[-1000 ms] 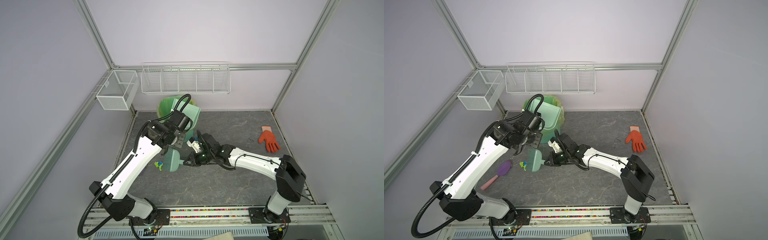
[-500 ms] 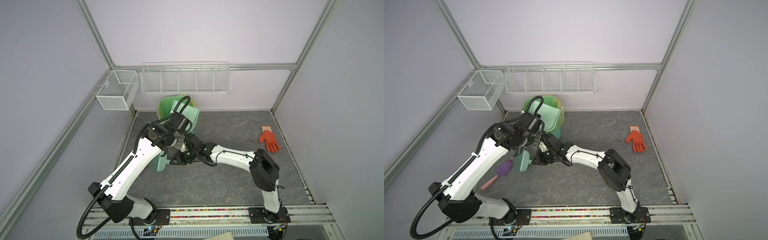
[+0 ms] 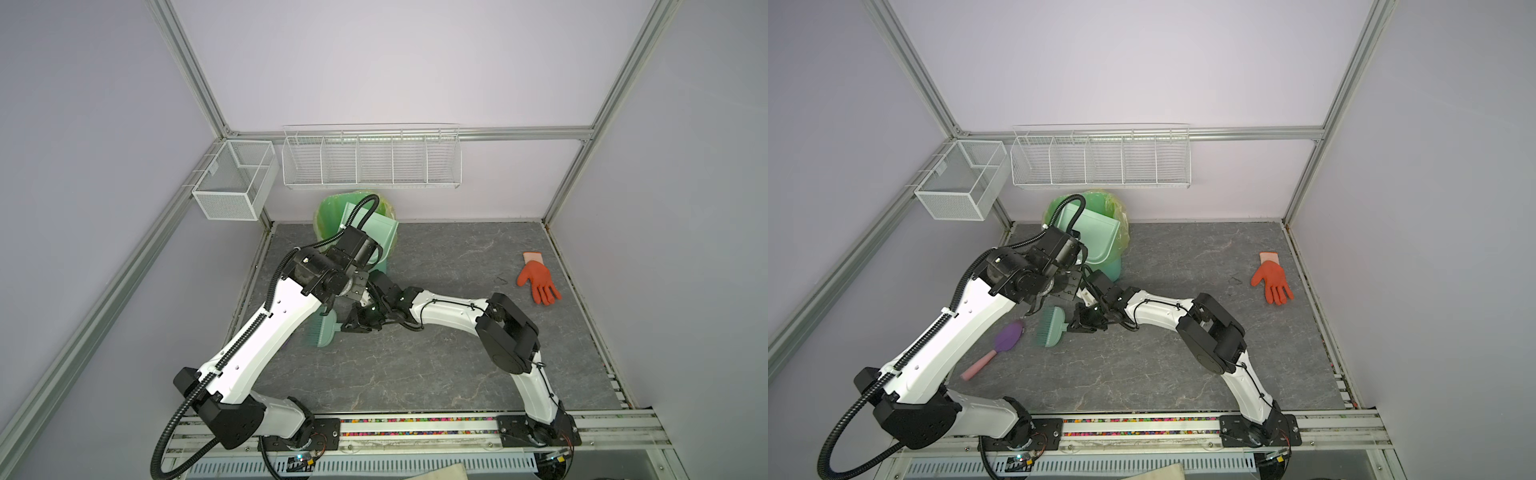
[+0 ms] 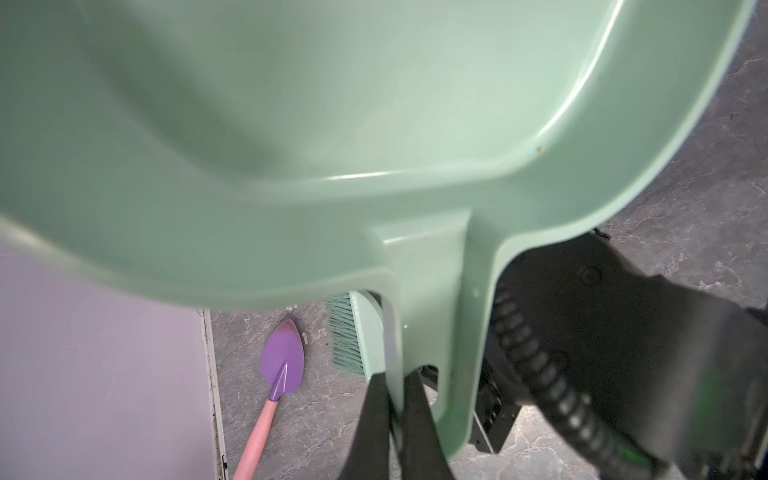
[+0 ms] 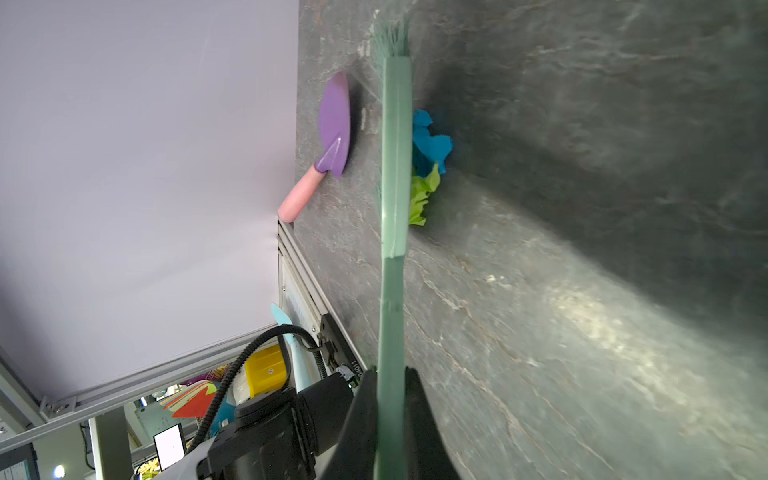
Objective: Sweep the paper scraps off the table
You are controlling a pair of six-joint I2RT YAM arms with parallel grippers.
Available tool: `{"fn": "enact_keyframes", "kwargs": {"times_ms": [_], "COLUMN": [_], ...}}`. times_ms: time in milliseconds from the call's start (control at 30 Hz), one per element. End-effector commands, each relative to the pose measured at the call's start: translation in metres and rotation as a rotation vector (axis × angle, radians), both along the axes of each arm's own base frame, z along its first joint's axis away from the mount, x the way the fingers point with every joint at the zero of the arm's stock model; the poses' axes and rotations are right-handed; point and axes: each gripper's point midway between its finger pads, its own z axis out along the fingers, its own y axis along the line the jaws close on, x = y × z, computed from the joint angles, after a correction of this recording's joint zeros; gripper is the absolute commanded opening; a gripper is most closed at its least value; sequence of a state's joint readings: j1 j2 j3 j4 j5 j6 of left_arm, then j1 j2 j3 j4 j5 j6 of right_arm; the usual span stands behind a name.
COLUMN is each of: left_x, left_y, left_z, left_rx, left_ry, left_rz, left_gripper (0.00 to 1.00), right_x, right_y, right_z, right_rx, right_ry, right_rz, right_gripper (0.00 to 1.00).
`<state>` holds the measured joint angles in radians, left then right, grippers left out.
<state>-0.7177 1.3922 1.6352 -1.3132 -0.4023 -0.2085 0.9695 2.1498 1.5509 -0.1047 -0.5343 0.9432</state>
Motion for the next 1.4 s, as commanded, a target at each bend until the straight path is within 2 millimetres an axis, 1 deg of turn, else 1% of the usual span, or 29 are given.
{"fn": "enact_keyframes", "kwargs": {"times_ms": [0, 167, 400, 500, 600, 733, 867, 933, 967, 1033, 1167, 1267, 1367], "left_x": [-0.004, -0.007, -0.008, -0.009, -0.013, -0.021, -0.026, -0.029, -0.031, -0.032, -0.038, -0.042, -0.046], "left_y": [0.004, -0.001, -0.006, -0.009, -0.017, -0.027, -0.036, -0.041, -0.044, -0.047, -0.057, -0.056, -0.049], "left_z": [0.000, -0.004, 0.004, 0.003, -0.001, -0.005, -0.006, -0.008, -0.009, -0.012, -0.023, -0.034, -0.042], "left_rx": [-0.007, -0.029, -0.054, -0.073, -0.104, -0.161, -0.210, -0.222, -0.227, -0.237, -0.272, -0.261, -0.232], "left_ry": [-0.012, 0.001, -0.009, 0.003, 0.027, 0.065, 0.089, 0.101, 0.107, 0.118, 0.157, 0.185, 0.197], "left_rz": [0.015, -0.004, -0.039, -0.052, -0.081, -0.111, -0.138, -0.151, -0.156, -0.158, -0.168, -0.163, -0.150], "left_gripper": [0.00, 0.00, 0.00, 0.00, 0.00, 0.00, 0.00, 0.00, 0.00, 0.00, 0.00, 0.00, 0.00], "right_x": [0.005, 0.011, 0.010, 0.010, 0.009, 0.009, 0.009, 0.009, 0.009, 0.011, 0.011, 0.007, 0.001], "right_y": [-0.019, -0.052, -0.103, -0.129, -0.157, -0.195, -0.229, -0.241, -0.245, -0.247, -0.239, -0.237, -0.232], "right_z": [-0.004, -0.014, -0.018, -0.018, -0.014, -0.001, 0.019, 0.029, 0.035, 0.048, 0.071, 0.079, 0.079], "right_rx": [-0.017, -0.055, -0.137, -0.172, -0.224, -0.269, -0.289, -0.296, -0.293, -0.272, -0.217, -0.200, -0.190], "right_ry": [0.044, 0.072, 0.076, 0.083, 0.069, 0.057, 0.023, 0.001, -0.011, -0.031, -0.066, -0.079, -0.071], "right_rz": [-0.041, -0.098, -0.130, -0.140, -0.143, -0.165, -0.199, -0.216, -0.224, -0.229, -0.223, -0.215, -0.187], "right_gripper": [0.07, 0.07, 0.07, 0.07, 0.07, 0.07, 0.07, 0.07, 0.07, 0.07, 0.07, 0.07, 0.07]}}
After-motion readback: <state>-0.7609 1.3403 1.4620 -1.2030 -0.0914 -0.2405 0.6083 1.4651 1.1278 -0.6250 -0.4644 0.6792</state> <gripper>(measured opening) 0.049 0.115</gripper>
